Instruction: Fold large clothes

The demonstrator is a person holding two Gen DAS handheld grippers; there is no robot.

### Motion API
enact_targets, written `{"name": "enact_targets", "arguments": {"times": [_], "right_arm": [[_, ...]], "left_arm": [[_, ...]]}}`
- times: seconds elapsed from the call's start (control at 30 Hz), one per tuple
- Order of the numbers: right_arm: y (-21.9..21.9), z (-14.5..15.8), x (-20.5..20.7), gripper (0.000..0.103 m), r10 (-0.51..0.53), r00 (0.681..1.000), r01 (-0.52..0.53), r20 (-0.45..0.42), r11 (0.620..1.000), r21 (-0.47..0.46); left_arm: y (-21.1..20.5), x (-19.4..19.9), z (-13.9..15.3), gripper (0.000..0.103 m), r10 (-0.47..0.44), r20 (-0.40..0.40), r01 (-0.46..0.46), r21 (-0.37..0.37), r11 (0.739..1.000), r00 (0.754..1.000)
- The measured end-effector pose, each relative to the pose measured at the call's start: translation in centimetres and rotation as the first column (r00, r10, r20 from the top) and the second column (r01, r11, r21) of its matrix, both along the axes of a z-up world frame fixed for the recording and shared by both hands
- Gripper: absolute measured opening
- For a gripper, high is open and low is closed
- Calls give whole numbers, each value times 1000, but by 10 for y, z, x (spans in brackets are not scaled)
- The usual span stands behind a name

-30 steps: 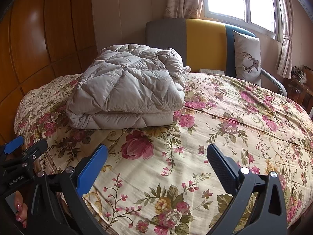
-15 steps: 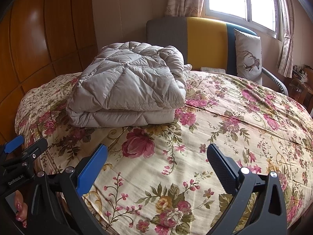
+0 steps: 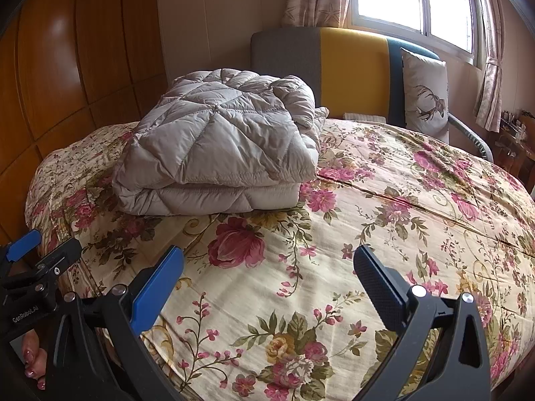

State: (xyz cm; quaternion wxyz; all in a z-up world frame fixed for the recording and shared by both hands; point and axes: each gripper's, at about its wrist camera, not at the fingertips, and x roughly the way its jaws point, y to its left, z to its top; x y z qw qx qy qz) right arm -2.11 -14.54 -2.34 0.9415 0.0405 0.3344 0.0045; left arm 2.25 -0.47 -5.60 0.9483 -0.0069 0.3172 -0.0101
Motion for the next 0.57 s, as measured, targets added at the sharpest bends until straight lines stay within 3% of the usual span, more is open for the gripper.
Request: {"name": "enact_targets", "arguments": {"times": [0.27,0.57], "right_arm": [[-1,-1,0,101,-1,1000,1,-2,1000,2],[-2,-4,1,101,-4,1000,4,-13,1000,9]], "left_arm": [[2,1,-1,100,15,-2,-15,1,1000,1000],[3,11,-8,100,14,-74,-14,7,1000,997]]}}
